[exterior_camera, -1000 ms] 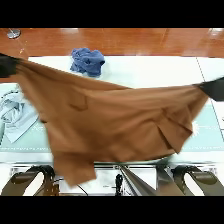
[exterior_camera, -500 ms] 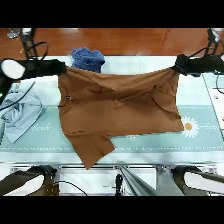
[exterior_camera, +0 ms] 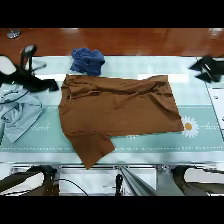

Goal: Fold the shirts.

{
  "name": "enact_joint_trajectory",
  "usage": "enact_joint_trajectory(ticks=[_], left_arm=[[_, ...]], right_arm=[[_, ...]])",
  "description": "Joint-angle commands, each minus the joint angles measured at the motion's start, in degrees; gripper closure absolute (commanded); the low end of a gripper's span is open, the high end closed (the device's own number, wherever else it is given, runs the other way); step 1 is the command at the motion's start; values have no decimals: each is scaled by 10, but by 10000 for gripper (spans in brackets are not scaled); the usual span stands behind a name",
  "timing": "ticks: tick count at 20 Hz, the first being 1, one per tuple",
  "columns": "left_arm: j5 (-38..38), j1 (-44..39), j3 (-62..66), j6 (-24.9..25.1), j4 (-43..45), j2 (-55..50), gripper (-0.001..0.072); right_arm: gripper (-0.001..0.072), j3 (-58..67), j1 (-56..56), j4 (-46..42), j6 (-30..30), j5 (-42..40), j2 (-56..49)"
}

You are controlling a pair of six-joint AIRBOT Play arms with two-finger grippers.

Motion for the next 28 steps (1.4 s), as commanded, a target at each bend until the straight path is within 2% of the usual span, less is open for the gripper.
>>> enact_joint_trajectory(ticks=[1,4,7,8,12,16,18,19,21,23,26,28], left_arm=[[-113,73,-116,-4,-4,39,4],[-87,164,-241,20,-81,93,4],[-60,240,-348,97,-273,135,4],[-47,248,-374,111,-310,142,4],[16,218,-437,143,-362,139,4],[93,140,-458,164,-409,139,5],[156,97,-458,161,-417,139,8],[171,82,-458,159,-417,139,71],[161,68,-458,163,-417,139,670],[148,68,-458,165,-417,140,685],[143,68,-458,171,-417,140,685],[145,68,-458,179,-417,140,685]], right_arm=[[87,-92,-63,-81,-47,65,85],[88,-286,-84,-50,-48,-29,191],[88,-428,-84,12,-80,-74,253],[87,-458,-84,34,-89,-83,264],[88,-507,-83,65,-106,-82,271],[88,-507,-83,94,-105,-78,271],[88,-503,-86,109,-105,-79,271],[89,-494,-96,111,-105,-74,271],[89,-462,-127,98,-106,-61,271],[94,-443,-168,49,-103,-61,271],[94,-468,-192,-82,-49,-66,271],[94,-498,-192,-97,-49,-72,268]])
